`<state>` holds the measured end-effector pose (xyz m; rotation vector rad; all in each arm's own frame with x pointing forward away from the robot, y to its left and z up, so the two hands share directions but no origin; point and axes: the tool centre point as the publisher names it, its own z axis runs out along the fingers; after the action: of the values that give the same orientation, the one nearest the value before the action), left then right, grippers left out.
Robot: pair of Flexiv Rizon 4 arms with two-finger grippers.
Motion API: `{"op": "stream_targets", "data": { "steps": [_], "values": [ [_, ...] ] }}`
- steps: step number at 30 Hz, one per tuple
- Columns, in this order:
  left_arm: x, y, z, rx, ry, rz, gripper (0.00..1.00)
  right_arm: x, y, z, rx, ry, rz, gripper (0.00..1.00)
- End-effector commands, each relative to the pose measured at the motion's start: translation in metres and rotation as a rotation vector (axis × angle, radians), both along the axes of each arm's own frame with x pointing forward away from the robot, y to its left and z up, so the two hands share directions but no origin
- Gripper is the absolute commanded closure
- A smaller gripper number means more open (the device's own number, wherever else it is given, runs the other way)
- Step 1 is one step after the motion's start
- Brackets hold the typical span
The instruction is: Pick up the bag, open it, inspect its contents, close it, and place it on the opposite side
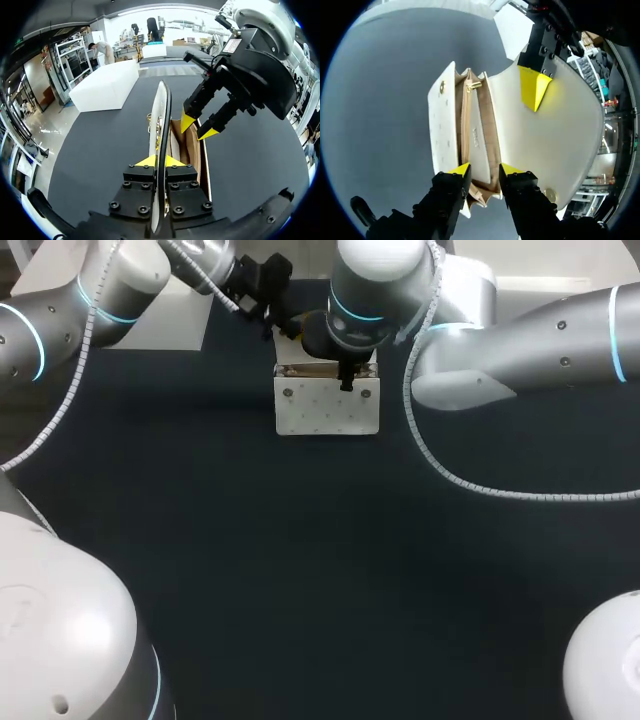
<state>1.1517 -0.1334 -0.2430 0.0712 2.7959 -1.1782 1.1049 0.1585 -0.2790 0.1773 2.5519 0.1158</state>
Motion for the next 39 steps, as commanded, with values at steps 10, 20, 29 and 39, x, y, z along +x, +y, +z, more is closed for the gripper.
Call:
{"op": "stream_targets", "data": {
  "steps": [10, 20, 29, 39],
  "values": [
    [0.029, 0.0, -0.017, 0.015, -0.147, 0.005, 1.0, -0.02, -0.011, 0.015, 0.012, -0.111, -0.057, 0.69],
    [0.044, -0.001, -0.039, 0.045, -0.229, 0.005, 1.0, -0.028, -0.011, 0.01, 0.019, -0.144, -0.055, 1.0],
    [0.06, 0.0, -0.058, 0.058, -0.258, 0.018, 1.0, -0.035, 0.0, -0.023, -0.001, -0.12, 0.005, 1.0],
    [0.063, 0.001, -0.059, 0.078, -0.249, 0.032, 1.0, -0.035, 0.0, -0.023, -0.001, -0.12, 0.005, 1.0]
  ]
}}
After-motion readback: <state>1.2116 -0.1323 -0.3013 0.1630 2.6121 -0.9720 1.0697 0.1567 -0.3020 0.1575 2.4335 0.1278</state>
